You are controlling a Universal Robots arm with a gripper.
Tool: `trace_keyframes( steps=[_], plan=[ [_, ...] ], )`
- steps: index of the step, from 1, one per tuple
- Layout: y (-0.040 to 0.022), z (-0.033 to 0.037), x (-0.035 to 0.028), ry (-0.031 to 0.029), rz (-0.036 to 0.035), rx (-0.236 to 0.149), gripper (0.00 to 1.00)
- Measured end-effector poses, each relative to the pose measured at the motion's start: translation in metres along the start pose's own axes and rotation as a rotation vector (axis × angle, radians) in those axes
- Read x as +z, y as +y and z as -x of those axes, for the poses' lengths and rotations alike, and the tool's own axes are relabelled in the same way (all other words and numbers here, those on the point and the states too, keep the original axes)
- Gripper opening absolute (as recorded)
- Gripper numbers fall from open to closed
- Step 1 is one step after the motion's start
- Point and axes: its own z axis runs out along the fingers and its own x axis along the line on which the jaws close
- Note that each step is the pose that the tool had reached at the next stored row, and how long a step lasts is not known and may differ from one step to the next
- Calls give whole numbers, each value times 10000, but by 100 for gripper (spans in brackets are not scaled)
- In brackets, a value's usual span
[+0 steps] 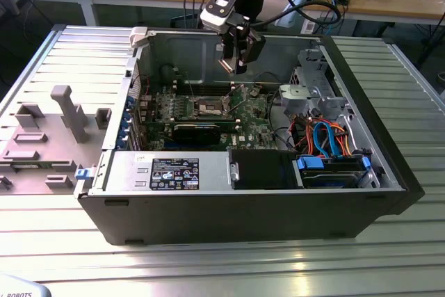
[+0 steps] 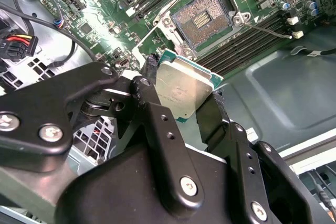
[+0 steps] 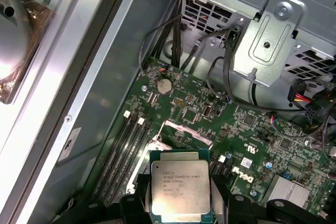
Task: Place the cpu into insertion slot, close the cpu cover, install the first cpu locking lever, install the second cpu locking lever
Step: 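Place the cpu into insertion slot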
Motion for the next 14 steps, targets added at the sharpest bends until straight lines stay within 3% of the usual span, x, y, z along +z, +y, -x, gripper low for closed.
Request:
trace_keyframes(
  steps=[14],
  plan=[
    [0,0,6,-2,5,178,54]
  ],
)
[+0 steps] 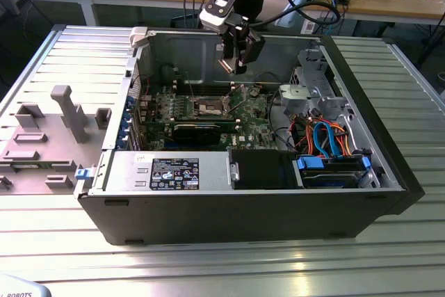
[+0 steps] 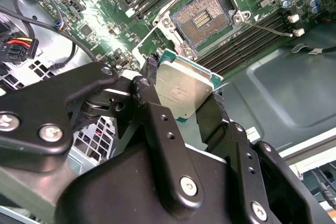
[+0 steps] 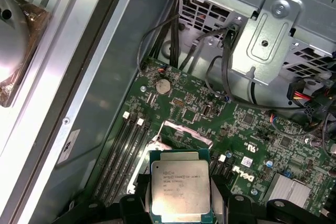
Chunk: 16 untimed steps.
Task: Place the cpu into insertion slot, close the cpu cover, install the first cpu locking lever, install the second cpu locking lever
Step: 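Place the cpu into insertion slot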
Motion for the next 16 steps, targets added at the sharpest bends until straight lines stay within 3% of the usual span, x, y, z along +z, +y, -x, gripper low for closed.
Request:
trace_keyframes(
  steps=[16],
  plan=[
    [0,0,5,-2,3,143,54]
  ],
)
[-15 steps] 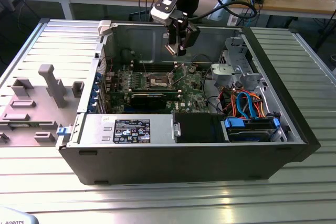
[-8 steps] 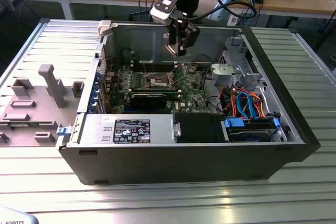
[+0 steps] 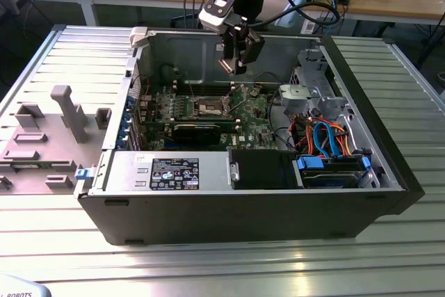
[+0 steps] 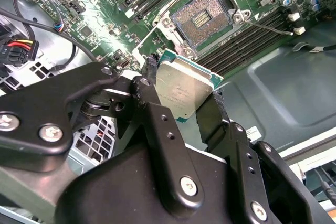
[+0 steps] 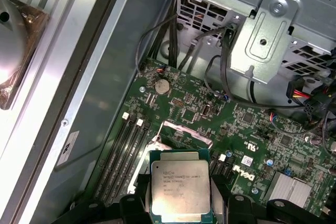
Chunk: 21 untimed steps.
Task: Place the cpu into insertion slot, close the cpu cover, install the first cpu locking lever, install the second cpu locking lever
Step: 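Place the cpu into insertion slot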
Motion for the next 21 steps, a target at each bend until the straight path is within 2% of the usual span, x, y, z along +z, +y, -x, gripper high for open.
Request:
trace_keyframes(
  steps=[21],
  plan=[
    [0,0,6,-3,4,201,54]
  ],
)
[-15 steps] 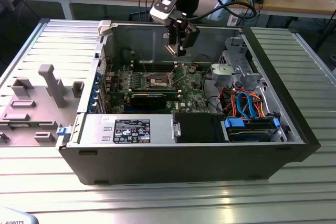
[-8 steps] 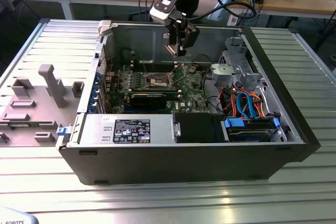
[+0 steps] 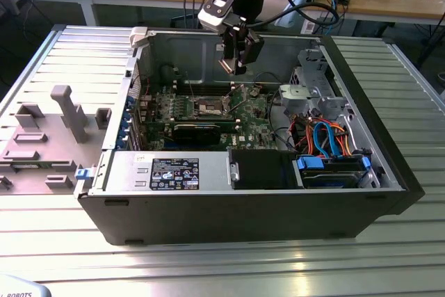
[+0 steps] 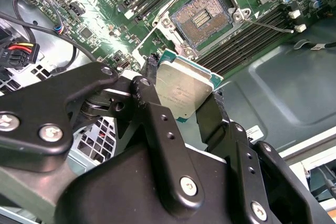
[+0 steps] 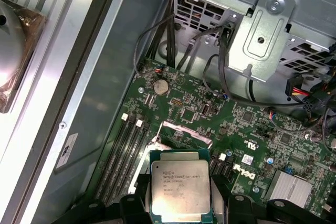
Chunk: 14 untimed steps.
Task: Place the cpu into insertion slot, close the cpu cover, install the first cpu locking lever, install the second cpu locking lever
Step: 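Place the cpu into insertion slot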
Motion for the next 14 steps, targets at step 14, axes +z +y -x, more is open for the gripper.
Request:
trace_keyframes(
  steps=[14],
  plan=[
    [0,0,4,-2,3,134,54]
  ],
)
